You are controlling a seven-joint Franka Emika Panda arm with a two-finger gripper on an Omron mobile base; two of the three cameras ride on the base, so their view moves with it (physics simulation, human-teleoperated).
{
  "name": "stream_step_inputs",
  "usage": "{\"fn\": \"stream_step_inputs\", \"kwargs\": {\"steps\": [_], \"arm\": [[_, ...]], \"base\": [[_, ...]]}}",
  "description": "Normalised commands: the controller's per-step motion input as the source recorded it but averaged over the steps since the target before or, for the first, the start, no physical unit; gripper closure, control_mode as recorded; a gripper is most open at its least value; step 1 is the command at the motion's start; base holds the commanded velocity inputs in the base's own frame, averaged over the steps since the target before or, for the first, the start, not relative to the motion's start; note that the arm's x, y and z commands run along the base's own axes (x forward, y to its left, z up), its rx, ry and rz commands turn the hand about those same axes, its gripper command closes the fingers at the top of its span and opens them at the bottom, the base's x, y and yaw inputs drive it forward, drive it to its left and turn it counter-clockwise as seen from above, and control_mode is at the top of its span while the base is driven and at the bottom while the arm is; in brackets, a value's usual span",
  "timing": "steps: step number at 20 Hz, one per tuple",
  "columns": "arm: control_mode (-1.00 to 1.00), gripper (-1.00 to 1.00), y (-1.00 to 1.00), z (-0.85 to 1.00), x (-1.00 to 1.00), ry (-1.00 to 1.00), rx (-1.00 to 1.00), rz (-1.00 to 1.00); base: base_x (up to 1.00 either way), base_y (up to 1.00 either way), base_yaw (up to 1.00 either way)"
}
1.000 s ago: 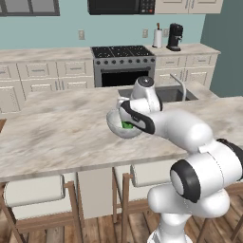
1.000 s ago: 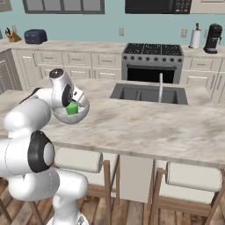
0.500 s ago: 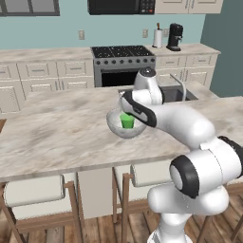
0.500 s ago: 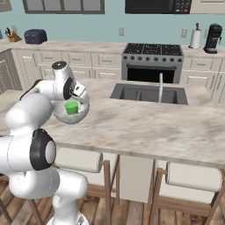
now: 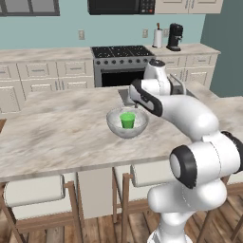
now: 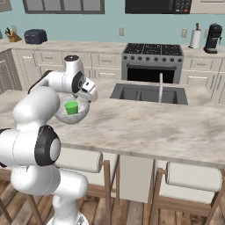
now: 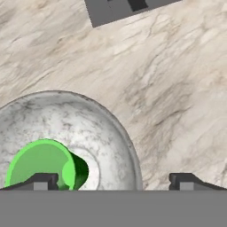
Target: Place the cup inside the bowl on the dining table and move the bowl to any counter.
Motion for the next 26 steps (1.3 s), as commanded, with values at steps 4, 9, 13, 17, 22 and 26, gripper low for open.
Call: {"fn": "stream_step_inputs", "kwargs": {"steps": [4,9,13,17,22,26], "arm": [[-1.0,-1.0,-0.28,0.13,0.0,0.0,0.02,0.03],[-1.0,-1.0,-0.26,0.1,0.0,0.01,0.08,0.01],[-1.0,-1.0,-0.21,0.0,0.0,0.0,0.19,0.0],[-1.0,-1.0,-0.15,0.0,0.0,0.0,0.22,0.0],[-1.0,-1.0,-0.02,0.01,0.0,0.0,0.17,0.0],[-1.0,-1.0,0.0,0.01,0.0,0.0,0.05,0.0]], "base": [[0.0,0.0,0.0],[0.0,0.0,0.0],[0.0,0.0,0.0],[0.0,0.0,0.0],[0.0,0.0,0.0],[0.0,0.0,0.0]]}}
